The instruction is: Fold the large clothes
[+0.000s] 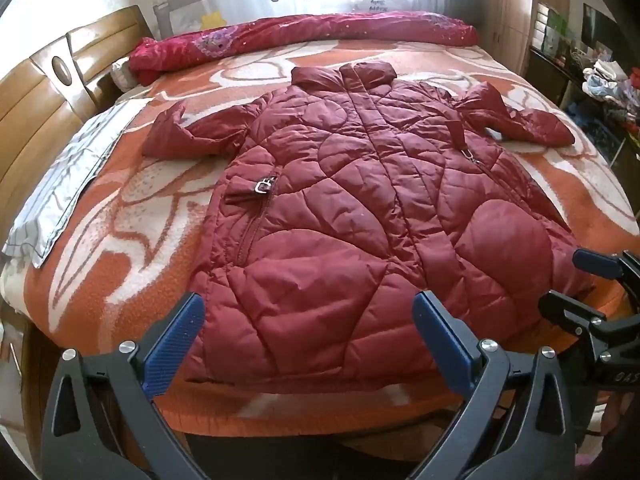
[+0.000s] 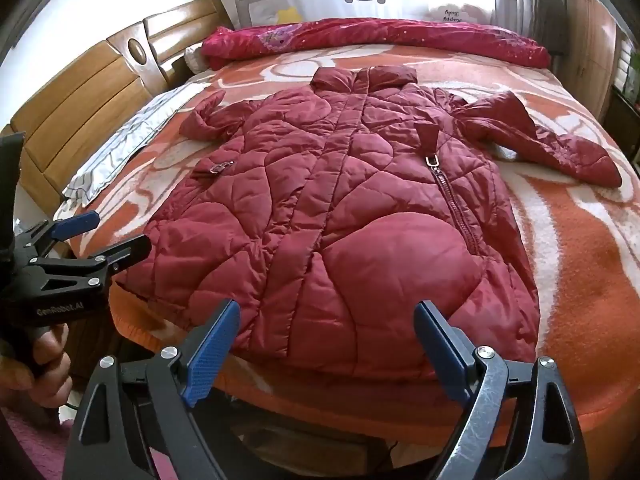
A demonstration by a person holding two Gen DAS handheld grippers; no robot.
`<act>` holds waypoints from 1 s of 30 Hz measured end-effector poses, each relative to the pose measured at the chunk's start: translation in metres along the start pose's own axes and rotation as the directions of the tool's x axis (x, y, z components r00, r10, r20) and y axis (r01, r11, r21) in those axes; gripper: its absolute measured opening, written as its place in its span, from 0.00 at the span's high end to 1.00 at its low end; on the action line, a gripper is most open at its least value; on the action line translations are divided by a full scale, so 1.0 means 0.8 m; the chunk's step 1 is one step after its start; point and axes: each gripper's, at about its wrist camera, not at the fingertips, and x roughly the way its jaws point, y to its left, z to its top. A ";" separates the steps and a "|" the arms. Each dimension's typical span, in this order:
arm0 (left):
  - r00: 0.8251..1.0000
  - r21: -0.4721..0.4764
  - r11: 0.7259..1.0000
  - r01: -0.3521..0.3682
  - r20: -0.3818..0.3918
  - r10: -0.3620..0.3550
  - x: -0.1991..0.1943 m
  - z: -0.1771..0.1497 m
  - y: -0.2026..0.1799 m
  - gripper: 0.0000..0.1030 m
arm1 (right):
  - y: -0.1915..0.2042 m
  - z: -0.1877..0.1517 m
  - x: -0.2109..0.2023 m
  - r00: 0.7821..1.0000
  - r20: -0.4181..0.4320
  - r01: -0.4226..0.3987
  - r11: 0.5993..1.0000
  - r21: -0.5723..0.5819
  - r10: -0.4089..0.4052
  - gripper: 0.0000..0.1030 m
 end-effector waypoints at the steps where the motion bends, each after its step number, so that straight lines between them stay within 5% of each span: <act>1: 1.000 0.000 1.000 0.000 0.000 0.000 0.000 0.000 0.000 0.00 | 0.000 0.000 0.000 1.000 0.000 0.000 1.000 0.000 0.000 0.13; 30: 1.000 -0.009 1.000 0.014 -0.001 -0.014 0.006 -0.002 0.003 0.00 | 0.003 0.000 0.002 1.000 -0.003 -0.019 1.000 0.005 0.019 0.13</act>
